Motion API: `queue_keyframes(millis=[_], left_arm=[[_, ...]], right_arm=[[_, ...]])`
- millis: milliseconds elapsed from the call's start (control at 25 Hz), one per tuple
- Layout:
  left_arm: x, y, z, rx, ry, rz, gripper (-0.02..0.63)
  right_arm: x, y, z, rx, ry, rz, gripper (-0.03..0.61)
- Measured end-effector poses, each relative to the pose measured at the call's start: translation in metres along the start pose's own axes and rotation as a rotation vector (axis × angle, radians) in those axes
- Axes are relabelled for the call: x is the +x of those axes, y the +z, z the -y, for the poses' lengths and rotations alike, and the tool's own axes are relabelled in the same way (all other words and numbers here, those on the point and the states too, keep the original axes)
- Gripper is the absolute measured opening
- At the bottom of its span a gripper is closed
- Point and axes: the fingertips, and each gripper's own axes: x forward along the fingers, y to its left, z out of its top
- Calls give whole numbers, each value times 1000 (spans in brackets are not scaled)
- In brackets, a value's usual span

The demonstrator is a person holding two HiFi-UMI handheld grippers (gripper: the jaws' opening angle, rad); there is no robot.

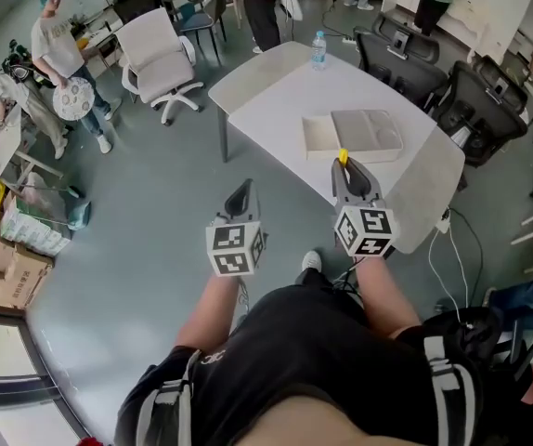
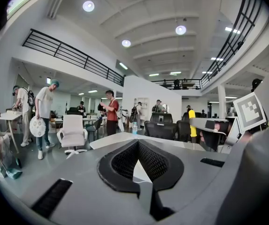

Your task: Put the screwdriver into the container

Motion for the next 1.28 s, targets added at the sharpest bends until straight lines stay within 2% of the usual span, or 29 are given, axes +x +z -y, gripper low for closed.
queue_keyframes(millis=[200,560,840,1040,1280], left_arm=[[49,16,-8,1,1,-1,12],[140,33,5,27,-20,-39,12],[207,49,11,36,-4,-49,12],[246,54,16,31,10,-56,12],[273,52,22,41,-2,-83,12]], right_arm=[[38,1,30,10,-19,-4,71],[106,-10,84,25,-12,-46,71],[163,-11,122,78,31,-67,71],[191,-11,140,67,73,-68,71],[212,-16,151,60,83,-76,71]])
